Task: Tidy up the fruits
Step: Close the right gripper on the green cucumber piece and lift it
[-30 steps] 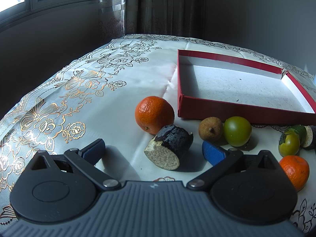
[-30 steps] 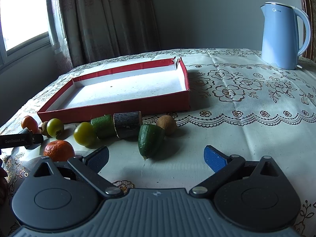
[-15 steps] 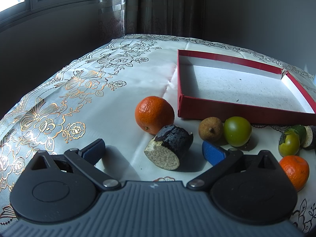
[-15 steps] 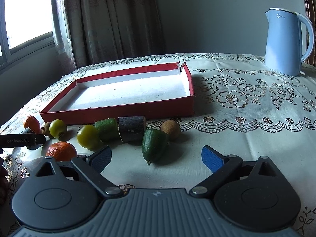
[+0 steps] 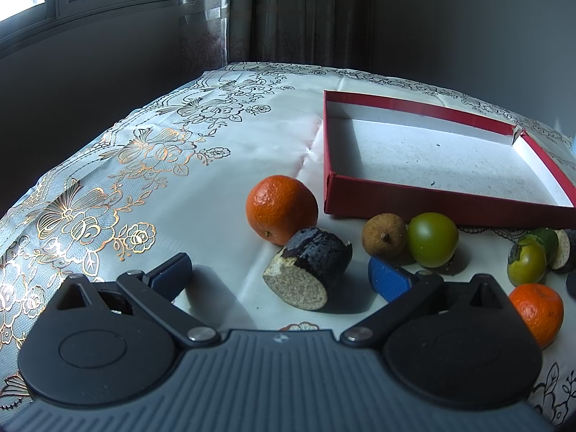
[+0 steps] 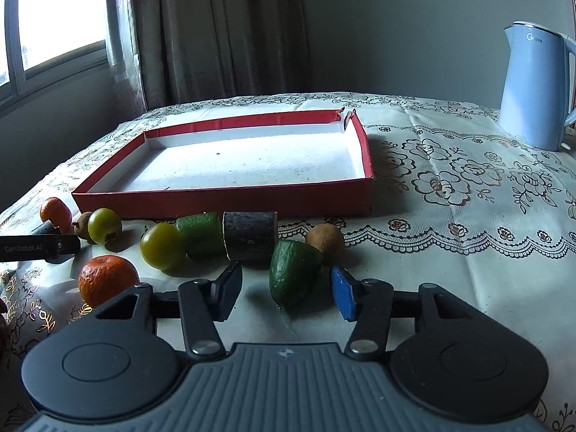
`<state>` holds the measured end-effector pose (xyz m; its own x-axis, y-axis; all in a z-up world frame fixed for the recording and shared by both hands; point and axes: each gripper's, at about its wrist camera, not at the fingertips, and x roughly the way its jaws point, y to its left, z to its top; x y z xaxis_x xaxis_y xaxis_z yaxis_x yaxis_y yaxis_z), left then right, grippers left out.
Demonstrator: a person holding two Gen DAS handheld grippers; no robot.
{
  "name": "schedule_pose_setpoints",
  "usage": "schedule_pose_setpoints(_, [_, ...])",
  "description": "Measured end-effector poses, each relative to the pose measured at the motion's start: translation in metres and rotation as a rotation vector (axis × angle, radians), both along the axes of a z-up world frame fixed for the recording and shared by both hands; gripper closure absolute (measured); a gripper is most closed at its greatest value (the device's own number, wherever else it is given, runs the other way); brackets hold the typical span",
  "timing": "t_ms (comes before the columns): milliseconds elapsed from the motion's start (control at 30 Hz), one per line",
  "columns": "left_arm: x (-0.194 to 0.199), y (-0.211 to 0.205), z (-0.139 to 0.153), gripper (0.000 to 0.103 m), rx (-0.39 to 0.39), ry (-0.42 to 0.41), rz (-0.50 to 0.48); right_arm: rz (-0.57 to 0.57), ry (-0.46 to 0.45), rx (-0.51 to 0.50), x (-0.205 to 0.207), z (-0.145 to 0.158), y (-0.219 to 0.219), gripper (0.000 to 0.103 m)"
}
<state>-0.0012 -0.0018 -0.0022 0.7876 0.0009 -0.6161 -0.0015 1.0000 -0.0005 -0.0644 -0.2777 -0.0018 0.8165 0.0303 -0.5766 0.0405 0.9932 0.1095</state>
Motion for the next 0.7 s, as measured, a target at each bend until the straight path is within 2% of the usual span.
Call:
schedule_pose_setpoints(100, [0.000,0.000,0.000,0.000,0.000,0.000,0.000,-0.004,-0.002,0.002,0.001,0.000,-0.001,0.058])
schedule_pose_setpoints(167, [0.000,0.000,0.000,0.000,0.000,0.000,0.000,-0.016,-0.001,0.004,0.001,-0.001,-0.002,0.071])
schedule_pose_setpoints(200, [0.000,0.000,0.000,0.000,0.000,0.000,0.000,-0.020,-0.003,0.009,0.001,-0.001,-0.004,0.074])
schedule_pose_setpoints(433, [0.000,0.000,0.000,0.000,0.000,0.000,0.000,-0.022,-0.027,0.033,-0.005,0.003,-0.008,0.074])
schedule_pose_setpoints(700, [0.000,0.000,0.000,0.000,0.000,0.000,0.000,-0.018,-0.131,0.020,-0.006,0.041,-0.016,0.074])
